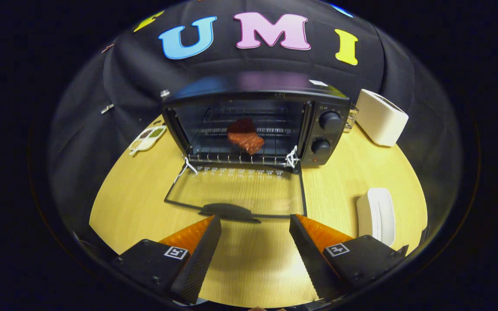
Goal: Open the toaster oven, put the food inside, and close the toaster oven door.
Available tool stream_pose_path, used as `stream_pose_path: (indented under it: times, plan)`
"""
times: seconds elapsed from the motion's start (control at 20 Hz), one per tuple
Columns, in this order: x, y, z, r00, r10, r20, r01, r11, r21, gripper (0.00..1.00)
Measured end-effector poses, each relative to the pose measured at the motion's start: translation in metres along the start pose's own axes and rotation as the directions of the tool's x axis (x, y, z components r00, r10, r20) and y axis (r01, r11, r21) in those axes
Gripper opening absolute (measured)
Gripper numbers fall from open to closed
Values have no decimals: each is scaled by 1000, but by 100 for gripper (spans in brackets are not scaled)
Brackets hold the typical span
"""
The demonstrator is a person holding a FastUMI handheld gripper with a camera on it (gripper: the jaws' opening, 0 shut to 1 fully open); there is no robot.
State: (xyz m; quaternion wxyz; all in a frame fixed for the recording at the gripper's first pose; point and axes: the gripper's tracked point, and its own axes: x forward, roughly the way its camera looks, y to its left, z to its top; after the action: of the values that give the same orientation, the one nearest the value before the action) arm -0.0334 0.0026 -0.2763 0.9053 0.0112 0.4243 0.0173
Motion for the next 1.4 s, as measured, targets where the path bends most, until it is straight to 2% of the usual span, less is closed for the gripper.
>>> stream_pose_path:
  times: [0.15,0.55,0.85,1.1,1.4]
  plan:
    - [6,7,-22,999,20,-50,-22,999,-45,99]
    - [52,13,-45,996,-16,-89,7,994,-108,99]
    - [71,25,-42,996,-29,-80,20,994,-110,100]
    - [83,15,-29,997,-52,-61,49,998,-46,99]
    - [69,20,-18,998,-49,-40,45,994,-98,99]
